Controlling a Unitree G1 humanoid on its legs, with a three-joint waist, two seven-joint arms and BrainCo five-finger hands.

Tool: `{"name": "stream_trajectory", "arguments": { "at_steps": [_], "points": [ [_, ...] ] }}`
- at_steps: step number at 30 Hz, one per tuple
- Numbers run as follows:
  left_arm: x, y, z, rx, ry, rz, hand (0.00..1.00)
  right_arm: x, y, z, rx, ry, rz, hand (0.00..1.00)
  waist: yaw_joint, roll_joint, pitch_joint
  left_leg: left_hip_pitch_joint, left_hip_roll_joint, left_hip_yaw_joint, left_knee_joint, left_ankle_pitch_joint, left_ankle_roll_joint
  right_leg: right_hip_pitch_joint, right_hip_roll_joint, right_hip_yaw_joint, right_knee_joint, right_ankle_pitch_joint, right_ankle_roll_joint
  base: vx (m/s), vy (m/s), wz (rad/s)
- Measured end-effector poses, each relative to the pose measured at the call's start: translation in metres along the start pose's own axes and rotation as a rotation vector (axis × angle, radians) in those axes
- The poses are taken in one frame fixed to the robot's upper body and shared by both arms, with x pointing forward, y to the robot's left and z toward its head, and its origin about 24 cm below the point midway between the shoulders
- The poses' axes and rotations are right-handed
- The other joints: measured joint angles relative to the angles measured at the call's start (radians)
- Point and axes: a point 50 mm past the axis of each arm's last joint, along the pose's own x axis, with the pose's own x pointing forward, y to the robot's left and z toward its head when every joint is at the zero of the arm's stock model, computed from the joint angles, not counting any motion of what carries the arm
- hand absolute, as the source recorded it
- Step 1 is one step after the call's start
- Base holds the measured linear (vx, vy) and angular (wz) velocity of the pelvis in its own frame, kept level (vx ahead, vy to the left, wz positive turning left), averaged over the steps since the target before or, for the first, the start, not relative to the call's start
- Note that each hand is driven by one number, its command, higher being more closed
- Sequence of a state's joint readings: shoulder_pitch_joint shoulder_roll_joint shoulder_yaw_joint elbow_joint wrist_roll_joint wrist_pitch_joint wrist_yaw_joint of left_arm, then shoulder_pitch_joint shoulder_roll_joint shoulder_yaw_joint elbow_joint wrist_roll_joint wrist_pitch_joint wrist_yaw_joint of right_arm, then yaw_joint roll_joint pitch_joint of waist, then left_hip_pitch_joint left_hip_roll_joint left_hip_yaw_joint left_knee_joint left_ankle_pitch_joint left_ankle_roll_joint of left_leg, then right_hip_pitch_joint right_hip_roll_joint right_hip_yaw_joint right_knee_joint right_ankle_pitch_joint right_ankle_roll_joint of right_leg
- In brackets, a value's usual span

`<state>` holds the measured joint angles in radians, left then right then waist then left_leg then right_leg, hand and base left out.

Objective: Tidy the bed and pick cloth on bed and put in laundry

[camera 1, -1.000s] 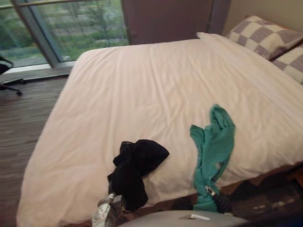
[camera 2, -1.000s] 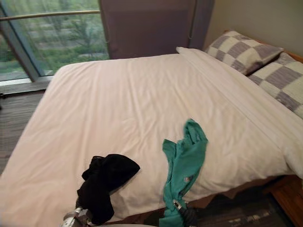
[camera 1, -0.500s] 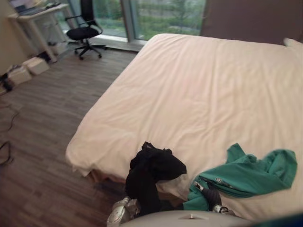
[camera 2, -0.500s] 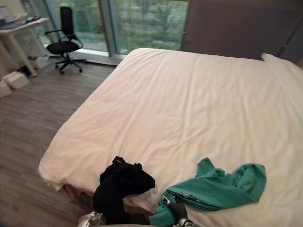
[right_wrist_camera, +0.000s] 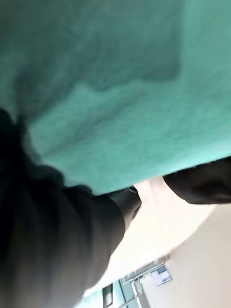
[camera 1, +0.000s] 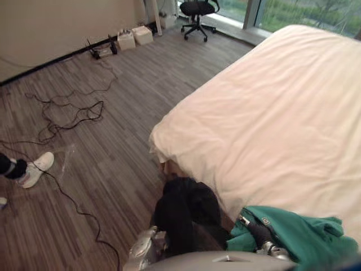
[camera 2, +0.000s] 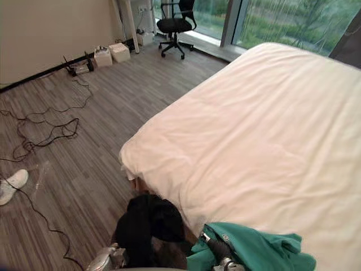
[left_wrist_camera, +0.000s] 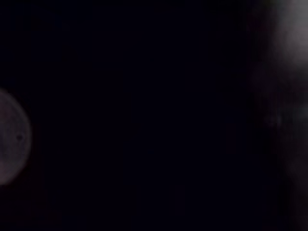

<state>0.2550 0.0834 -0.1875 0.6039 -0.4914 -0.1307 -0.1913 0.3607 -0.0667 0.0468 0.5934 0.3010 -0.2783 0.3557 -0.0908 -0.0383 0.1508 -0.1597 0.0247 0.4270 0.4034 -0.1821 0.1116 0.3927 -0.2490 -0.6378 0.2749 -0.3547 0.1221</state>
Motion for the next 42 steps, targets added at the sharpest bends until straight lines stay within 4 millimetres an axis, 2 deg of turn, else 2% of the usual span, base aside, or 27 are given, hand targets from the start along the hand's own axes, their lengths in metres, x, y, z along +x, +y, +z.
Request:
{"name": "stream_trajectory", "arguments": {
  "at_steps": [1, 2, 3, 5, 6, 7, 8, 9, 12, 13, 14, 15, 16, 17, 18, 19, 22, 24, 25, 26, 36, 40, 42],
  "points": [
    [0.000, 0.000, -0.001, -0.001, 0.006, 0.000, 1.00, -0.001, 0.000, -0.002, 0.002, 0.008, 0.001, 1.00, -0.001, 0.001, -0.003, 0.031, -0.011, -0.012, -0.058, 0.028, -0.001, -0.006, 0.007, 0.001, -0.007, -0.002, -0.004, 0.02, 0.142, 0.61],
    [-0.001, 0.000, -0.004, -0.003, 0.018, 0.000, 1.00, 0.000, 0.004, -0.001, -0.004, 0.009, 0.017, 1.00, 0.003, 0.032, 0.003, 0.080, -0.028, -0.044, -0.167, 0.087, -0.001, -0.030, 0.027, -0.010, -0.020, -0.007, -0.011, -0.03, 0.073, 0.66],
    [-0.002, 0.002, -0.003, 0.005, 0.021, -0.001, 1.00, 0.003, 0.008, 0.000, -0.013, 0.007, 0.038, 1.00, 0.002, 0.037, 0.003, 0.127, -0.040, -0.075, -0.256, 0.130, -0.005, -0.059, 0.039, -0.010, -0.036, -0.004, -0.015, -0.06, 0.044, 0.65],
    [-0.004, 0.005, -0.004, 0.012, 0.028, 0.005, 1.00, 0.005, 0.015, -0.002, -0.017, 0.015, 0.062, 1.00, 0.002, 0.054, 0.007, 0.179, -0.068, -0.113, -0.362, 0.181, -0.019, -0.105, 0.030, -0.008, -0.070, 0.018, -0.032, -0.10, -0.013, 0.77],
    [-0.005, 0.005, -0.006, 0.017, 0.035, 0.005, 1.00, 0.006, 0.020, -0.003, -0.015, 0.016, 0.069, 1.00, -0.005, 0.046, 0.005, 0.208, -0.094, -0.137, -0.417, 0.202, -0.027, -0.112, 0.020, -0.008, -0.058, 0.062, -0.033, -0.09, -0.049, 0.95],
    [-0.005, 0.006, -0.006, 0.019, 0.039, 0.008, 1.00, 0.006, 0.020, -0.004, -0.017, 0.021, 0.067, 1.00, -0.002, 0.039, 0.003, 0.221, -0.099, -0.134, -0.439, 0.209, -0.028, -0.109, 0.015, -0.029, -0.062, 0.063, -0.033, -0.01, -0.082, 0.71],
    [-0.005, 0.001, -0.008, 0.005, 0.033, 0.000, 1.00, 0.006, 0.019, -0.004, -0.021, 0.029, 0.061, 1.00, 0.018, 0.046, -0.001, 0.232, -0.100, -0.105, -0.466, 0.222, -0.030, -0.110, 0.005, -0.056, -0.060, 0.070, -0.020, -0.01, -0.073, 0.47],
    [-0.005, -0.004, -0.012, 0.008, 0.049, -0.019, 1.00, 0.007, 0.016, -0.001, -0.035, 0.023, 0.049, 1.00, 0.023, 0.067, 0.012, 0.229, -0.101, -0.093, -0.476, 0.235, -0.031, -0.110, 0.001, -0.078, -0.051, 0.070, -0.017, 0.00, -0.050, 0.43],
    [-0.007, -0.004, -0.014, 0.012, 0.056, -0.020, 1.00, 0.009, 0.016, 0.001, -0.064, 0.027, 0.055, 1.00, 0.023, 0.067, 0.016, 0.227, -0.121, -0.081, -0.506, 0.235, -0.029, -0.113, -0.034, -0.118, 0.010, 0.061, 0.003, 0.04, -0.001, 0.51],
    [-0.007, -0.004, -0.014, 0.011, 0.058, -0.019, 1.00, 0.008, 0.016, 0.000, -0.072, 0.035, 0.062, 1.00, 0.023, 0.068, 0.016, 0.223, -0.123, -0.092, -0.506, 0.234, -0.024, -0.119, -0.039, -0.112, 0.049, 0.060, 0.000, 0.09, 0.016, 0.56],
    [-0.008, -0.003, -0.016, 0.014, 0.064, -0.020, 1.00, 0.008, 0.017, 0.002, -0.082, 0.030, 0.071, 1.00, 0.021, 0.069, 0.020, 0.222, -0.121, -0.137, -0.505, 0.237, -0.004, -0.153, -0.050, -0.058, 0.148, 0.076, -0.028, 0.14, 0.034, 0.82],
    [-0.005, -0.004, -0.012, 0.037, 0.062, -0.036, 1.00, 0.007, 0.017, 0.002, -0.085, 0.027, 0.071, 1.00, 0.015, 0.073, 0.025, 0.229, -0.107, -0.188, -0.505, 0.239, 0.001, -0.192, -0.019, 0.055, 0.182, 0.052, -0.062, 0.15, 0.029, 1.11],
    [-0.003, -0.004, -0.007, 0.060, 0.053, -0.048, 1.00, 0.007, 0.019, 0.002, -0.080, 0.026, 0.074, 1.00, 0.011, 0.070, 0.036, 0.228, -0.098, -0.225, -0.505, 0.240, 0.000, -0.208, 0.021, 0.141, 0.162, 0.032, -0.067, 0.15, 0.009, 0.98],
    [-0.002, -0.003, -0.005, 0.066, 0.050, -0.051, 1.00, 0.007, 0.020, 0.001, -0.078, 0.028, 0.077, 1.00, 0.011, 0.063, 0.038, 0.229, -0.095, -0.233, -0.504, 0.240, 0.001, -0.213, 0.034, 0.168, 0.154, 0.026, -0.068, 0.14, -0.020, 0.98],
    [-0.002, 0.001, -0.001, 0.083, 0.046, -0.046, 1.00, 0.008, 0.025, 0.000, -0.080, 0.030, 0.091, 1.00, 0.016, 0.042, 0.047, 0.231, -0.085, -0.279, -0.500, 0.245, -0.003, -0.241, 0.078, 0.271, 0.130, 0.017, -0.067, 0.17, -0.035, 0.92],
    [-0.003, 0.003, -0.002, 0.092, 0.052, -0.043, 1.00, 0.007, 0.025, -0.001, -0.076, 0.028, 0.090, 1.00, 0.018, 0.033, 0.044, 0.233, -0.078, -0.309, -0.499, 0.250, -0.012, -0.261, 0.106, 0.330, 0.109, 0.016, -0.068, 0.17, -0.042, 0.95],
    [-0.005, 0.004, -0.003, 0.119, 0.064, -0.056, 1.00, 0.005, 0.023, -0.001, -0.039, 0.007, 0.069, 1.00, 0.021, 0.031, 0.042, 0.258, -0.087, -0.357, -0.484, 0.248, -0.022, -0.277, 0.126, 0.439, 0.044, 0.032, -0.071, 0.18, -0.062, 0.65],
    [-0.006, 0.006, -0.003, 0.132, 0.070, -0.063, 1.00, 0.003, 0.023, -0.003, -0.014, 0.010, 0.062, 1.00, 0.028, 0.013, 0.034, 0.286, -0.119, -0.373, -0.484, 0.241, -0.033, -0.275, 0.099, 0.452, -0.012, 0.111, -0.076, 0.15, -0.082, 0.37],
    [-0.006, 0.006, -0.006, 0.130, 0.087, -0.063, 1.00, 0.003, 0.022, -0.003, -0.016, 0.012, 0.060, 1.00, 0.023, 0.014, 0.027, 0.308, -0.124, -0.386, -0.488, 0.236, -0.040, -0.250, 0.090, 0.449, -0.015, 0.102, -0.061, 0.06, -0.060, 0.20],
    [-0.017, 0.001, -0.028, 0.173, 0.158, -0.151, 1.00, 0.002, 0.011, -0.014, 0.078, 0.051, 0.010, 1.00, 0.027, 0.037, -0.034, 0.333, -0.096, -0.405, -0.506, 0.229, -0.068, -0.172, 0.133, 0.431, -0.154, 0.144, -0.061, 0.03, -0.043, 0.16],
    [-0.020, 0.008, -0.026, 0.138, 0.122, -0.084, 1.00, 0.000, 0.010, -0.013, 0.073, 0.046, 0.007, 1.00, 0.025, 0.040, -0.034, 0.315, -0.081, -0.364, -0.507, 0.206, -0.086, -0.185, 0.145, 0.446, -0.178, 0.152, -0.070, 0.00, -0.009, -0.10],
    [-0.024, 0.015, -0.023, 0.102, 0.078, 0.010, 1.00, -0.007, 0.010, -0.011, 0.062, 0.036, -0.012, 1.00, 0.025, 0.035, -0.038, 0.305, -0.070, -0.294, -0.504, 0.167, -0.091, -0.186, 0.144, 0.453, -0.192, 0.150, -0.071, 0.09, -0.025, -0.08],
    [-0.023, 0.020, -0.018, 0.066, 0.043, 0.066, 1.00, -0.009, 0.009, -0.011, 0.063, 0.039, -0.024, 1.00, 0.026, 0.033, -0.041, 0.256, -0.066, -0.265, -0.435, 0.130, -0.094, -0.198, 0.136, 0.443, -0.192, 0.146, -0.069, 0.14, -0.010, 0.17]
  ]
}}
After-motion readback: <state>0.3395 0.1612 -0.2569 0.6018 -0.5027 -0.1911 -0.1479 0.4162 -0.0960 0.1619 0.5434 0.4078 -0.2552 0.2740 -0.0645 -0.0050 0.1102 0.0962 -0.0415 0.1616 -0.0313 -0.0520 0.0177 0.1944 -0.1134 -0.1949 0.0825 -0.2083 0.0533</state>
